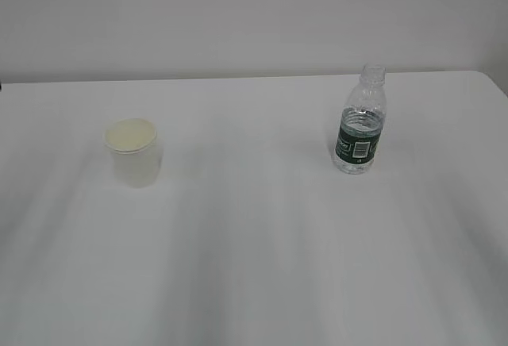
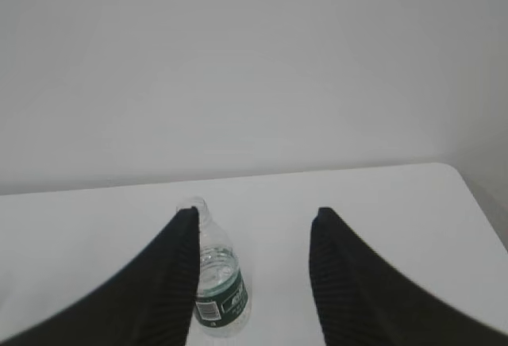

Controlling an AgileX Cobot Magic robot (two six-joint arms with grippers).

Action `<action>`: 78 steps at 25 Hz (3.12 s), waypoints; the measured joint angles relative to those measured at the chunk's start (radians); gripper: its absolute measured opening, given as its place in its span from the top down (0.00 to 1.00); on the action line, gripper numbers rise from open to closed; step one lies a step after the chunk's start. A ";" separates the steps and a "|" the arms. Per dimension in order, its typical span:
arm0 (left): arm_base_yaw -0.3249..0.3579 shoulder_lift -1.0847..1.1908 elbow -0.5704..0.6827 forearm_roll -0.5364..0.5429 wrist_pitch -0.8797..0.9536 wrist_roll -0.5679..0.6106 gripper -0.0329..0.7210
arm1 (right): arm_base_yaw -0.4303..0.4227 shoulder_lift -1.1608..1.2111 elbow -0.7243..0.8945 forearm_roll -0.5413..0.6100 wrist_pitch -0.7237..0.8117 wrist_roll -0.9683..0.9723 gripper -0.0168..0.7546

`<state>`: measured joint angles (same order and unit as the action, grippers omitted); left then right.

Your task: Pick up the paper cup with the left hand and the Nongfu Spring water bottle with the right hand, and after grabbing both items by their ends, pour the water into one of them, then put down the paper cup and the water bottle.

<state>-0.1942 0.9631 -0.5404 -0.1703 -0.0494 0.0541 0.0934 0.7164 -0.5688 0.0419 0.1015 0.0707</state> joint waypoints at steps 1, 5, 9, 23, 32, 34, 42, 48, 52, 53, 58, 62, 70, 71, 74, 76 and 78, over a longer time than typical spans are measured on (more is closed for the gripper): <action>-0.005 0.000 0.024 -0.017 -0.010 0.000 0.39 | 0.000 0.012 0.000 -0.004 0.001 0.000 0.52; -0.014 -0.002 0.084 -0.109 -0.019 0.000 0.40 | 0.000 0.049 0.000 -0.011 0.000 0.000 0.52; -0.016 -0.020 0.089 -0.131 -0.037 0.000 0.40 | 0.000 0.058 0.011 -0.011 -0.047 0.000 0.52; -0.016 0.003 0.089 0.041 -0.163 0.000 0.41 | 0.000 0.076 0.152 -0.129 -0.297 0.048 0.52; -0.016 0.207 0.098 0.047 -0.537 0.000 0.41 | 0.000 0.187 0.172 -0.145 -0.467 0.062 0.52; -0.023 0.247 0.098 0.047 -0.569 0.000 0.41 | 0.000 0.221 0.179 -0.147 -0.498 0.070 0.52; -0.100 0.363 0.098 0.079 -0.630 0.000 0.42 | 0.000 0.369 0.215 -0.232 -0.631 0.100 0.52; -0.148 0.476 0.098 0.085 -0.700 0.000 0.43 | 0.000 0.505 0.267 -0.240 -0.806 0.153 0.52; -0.156 0.525 0.100 0.089 -0.729 -0.041 0.43 | 0.000 0.576 0.271 -0.253 -0.862 0.194 0.52; -0.156 0.540 0.107 0.091 -0.750 -0.062 0.43 | 0.000 0.597 0.271 -0.263 -0.877 0.205 0.52; -0.157 0.615 0.192 0.099 -0.966 -0.090 0.43 | 0.000 0.716 0.271 -0.316 -0.976 0.225 0.52; -0.157 0.657 0.241 0.099 -1.073 -0.090 0.43 | 0.000 0.821 0.271 -0.350 -1.053 0.227 0.52; -0.157 0.707 0.251 0.103 -1.091 -0.092 0.43 | 0.000 1.021 0.269 -0.377 -1.222 0.066 0.49; -0.157 0.719 0.251 0.105 -1.091 -0.092 0.43 | 0.000 1.038 0.269 -0.377 -1.230 0.042 0.46; -0.157 0.758 0.251 0.107 -1.091 -0.092 0.43 | 0.000 1.078 0.268 -0.346 -1.235 -0.017 0.36; -0.157 0.775 0.251 0.111 -1.091 -0.092 0.43 | 0.000 1.098 0.268 -0.318 -1.235 -0.037 0.29; -0.157 0.779 0.251 0.113 -1.091 -0.092 0.43 | 0.000 1.116 0.263 -0.292 -1.237 -0.052 0.24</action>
<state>-0.3513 1.7424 -0.2889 -0.0571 -1.1405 -0.0374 0.0934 1.8329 -0.3055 -0.2499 -1.1355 0.0191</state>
